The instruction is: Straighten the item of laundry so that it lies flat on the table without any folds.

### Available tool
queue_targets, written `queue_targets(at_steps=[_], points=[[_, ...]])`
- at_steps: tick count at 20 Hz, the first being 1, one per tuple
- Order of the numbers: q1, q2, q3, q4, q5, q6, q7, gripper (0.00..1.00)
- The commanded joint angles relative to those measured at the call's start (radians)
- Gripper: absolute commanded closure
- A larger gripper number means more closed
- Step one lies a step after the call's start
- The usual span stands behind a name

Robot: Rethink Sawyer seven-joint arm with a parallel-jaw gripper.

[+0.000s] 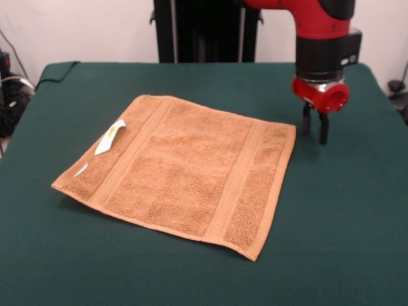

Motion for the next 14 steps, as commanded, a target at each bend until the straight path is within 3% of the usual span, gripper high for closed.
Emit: queue_targets(at_steps=[1,7,14], points=[[0.005,0.034,-0.021,0.043,0.056,0.107,0.177,0.0],[-0.021,0.027,-0.019,0.07,0.027,0.094,0.178,0.0],[0.067,-0.129,-0.069,0.137,0.095,0.193,0.208,0.0]])
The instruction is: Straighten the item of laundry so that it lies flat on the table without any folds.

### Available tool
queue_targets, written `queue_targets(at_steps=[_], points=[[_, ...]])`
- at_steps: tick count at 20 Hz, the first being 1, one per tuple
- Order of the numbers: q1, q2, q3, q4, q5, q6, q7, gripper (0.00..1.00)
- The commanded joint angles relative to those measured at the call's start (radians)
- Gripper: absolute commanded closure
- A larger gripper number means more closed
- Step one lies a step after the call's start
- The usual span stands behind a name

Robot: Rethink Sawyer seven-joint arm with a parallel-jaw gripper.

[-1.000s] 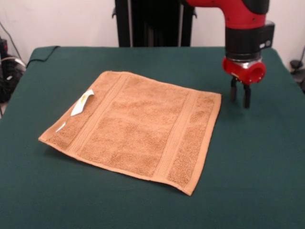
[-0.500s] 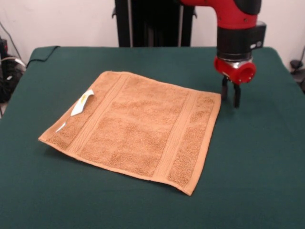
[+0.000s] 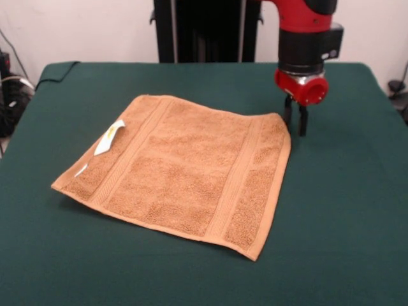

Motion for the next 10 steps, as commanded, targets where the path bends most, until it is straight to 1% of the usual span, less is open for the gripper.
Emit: queue_targets(at_steps=[1,6,10], points=[[0.067,-0.105,-0.011,0.091,0.096,0.182,0.215,0.0],[0.118,-0.182,-0.015,0.104,0.13,0.266,0.246,0.0],[0.109,-0.179,0.019,0.109,0.128,0.247,0.266,0.0]])
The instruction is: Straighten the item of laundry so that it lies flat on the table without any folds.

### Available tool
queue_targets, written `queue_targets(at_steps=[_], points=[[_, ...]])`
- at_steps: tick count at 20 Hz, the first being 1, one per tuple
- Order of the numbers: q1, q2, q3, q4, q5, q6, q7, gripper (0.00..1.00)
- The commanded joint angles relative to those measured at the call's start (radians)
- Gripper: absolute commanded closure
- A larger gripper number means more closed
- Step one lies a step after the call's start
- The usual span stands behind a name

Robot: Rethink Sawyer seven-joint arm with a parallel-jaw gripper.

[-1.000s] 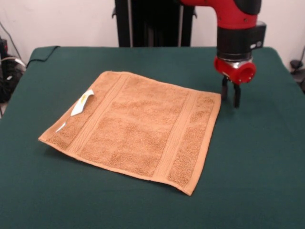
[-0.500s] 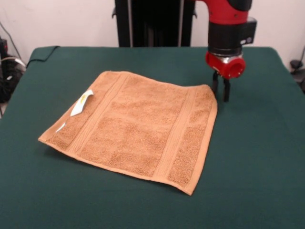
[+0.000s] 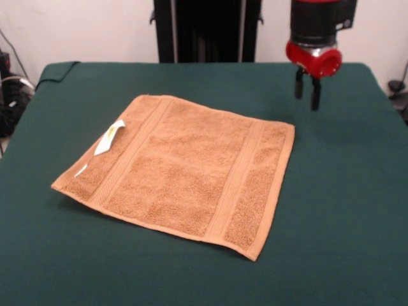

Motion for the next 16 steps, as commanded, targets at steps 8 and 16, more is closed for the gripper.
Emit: queue_targets(at_steps=[8,16], points=[[0.118,-0.116,-0.045,0.027,0.119,0.235,0.237,0.0],[0.278,-0.24,-0.364,-0.12,-0.045,0.602,0.216,0.0]])
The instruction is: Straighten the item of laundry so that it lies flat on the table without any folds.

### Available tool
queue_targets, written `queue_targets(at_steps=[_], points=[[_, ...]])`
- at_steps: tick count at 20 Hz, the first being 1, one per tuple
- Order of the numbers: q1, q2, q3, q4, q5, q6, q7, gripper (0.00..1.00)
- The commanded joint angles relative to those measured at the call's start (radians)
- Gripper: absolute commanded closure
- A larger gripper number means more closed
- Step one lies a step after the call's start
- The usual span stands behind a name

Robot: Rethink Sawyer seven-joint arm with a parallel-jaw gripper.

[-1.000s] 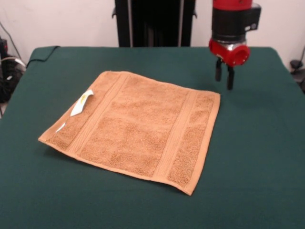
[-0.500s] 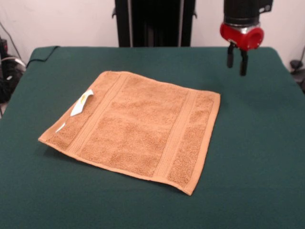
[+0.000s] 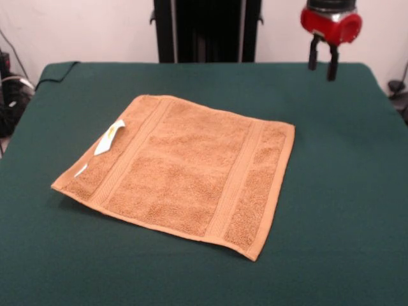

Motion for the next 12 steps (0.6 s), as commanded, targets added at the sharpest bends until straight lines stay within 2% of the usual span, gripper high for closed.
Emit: queue_targets(at_steps=[1,7,12], points=[[0.155,-0.12,-0.268,-0.143,-0.093,0.464,0.225,0.0],[0.194,-0.148,-0.348,-0.216,-0.181,0.61,0.229,0.0],[0.201,-0.167,-0.386,-0.243,-0.234,0.662,0.215,0.0]])
